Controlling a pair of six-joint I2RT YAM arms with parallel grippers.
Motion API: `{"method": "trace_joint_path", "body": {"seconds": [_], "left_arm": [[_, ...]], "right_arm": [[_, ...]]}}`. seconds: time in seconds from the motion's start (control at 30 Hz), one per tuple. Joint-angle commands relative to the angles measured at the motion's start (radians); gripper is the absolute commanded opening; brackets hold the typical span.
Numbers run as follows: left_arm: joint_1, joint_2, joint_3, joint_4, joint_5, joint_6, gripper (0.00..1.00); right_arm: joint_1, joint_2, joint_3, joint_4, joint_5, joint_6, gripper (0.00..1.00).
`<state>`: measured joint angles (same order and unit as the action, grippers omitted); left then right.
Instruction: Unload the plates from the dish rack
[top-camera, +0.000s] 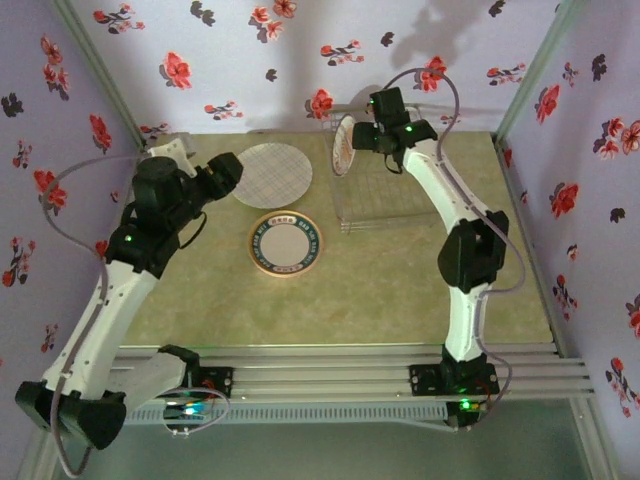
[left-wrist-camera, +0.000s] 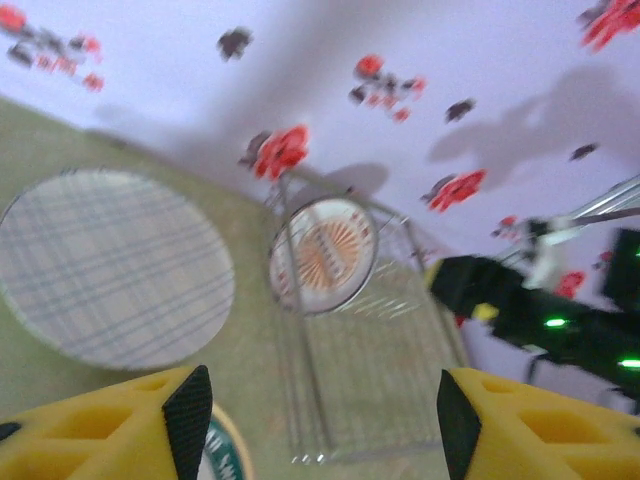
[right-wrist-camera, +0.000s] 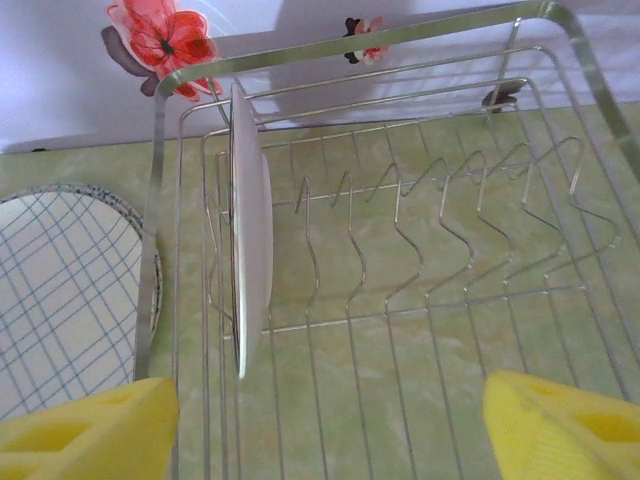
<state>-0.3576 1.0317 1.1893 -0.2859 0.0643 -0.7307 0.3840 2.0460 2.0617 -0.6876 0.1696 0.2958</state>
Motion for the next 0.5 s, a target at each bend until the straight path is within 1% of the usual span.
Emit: {"method": "trace_joint_path", "body": {"seconds": [0.0, 0.1, 0.27, 0.47], "left_arm": [[-0.007, -0.018, 0.011, 0.1, 0.01, -0.003, 0.64], [-0.007, -0.023, 0.015, 0.078, 0.012, -0.002, 0.64], [-0.008, -0.055, -0.011, 0.078, 0.017, -0.017, 0.64], [-0.007, -0.099, -0.023, 0.097, 0.025, -0.02, 0.65]], "right_arm": [[-0.007, 0.064, 0.089, -0.02, -0.006, 0.0, 0.78], [-0.001, 0.116, 0.136, -0.003, -0.013, 0.008, 0.72], [0.014, 0.198, 0.23, -0.026, 0.011, 0.002, 0.7], [0.025, 0.242, 0.26, -0.023, 0.064, -0.002, 0.68]]}}
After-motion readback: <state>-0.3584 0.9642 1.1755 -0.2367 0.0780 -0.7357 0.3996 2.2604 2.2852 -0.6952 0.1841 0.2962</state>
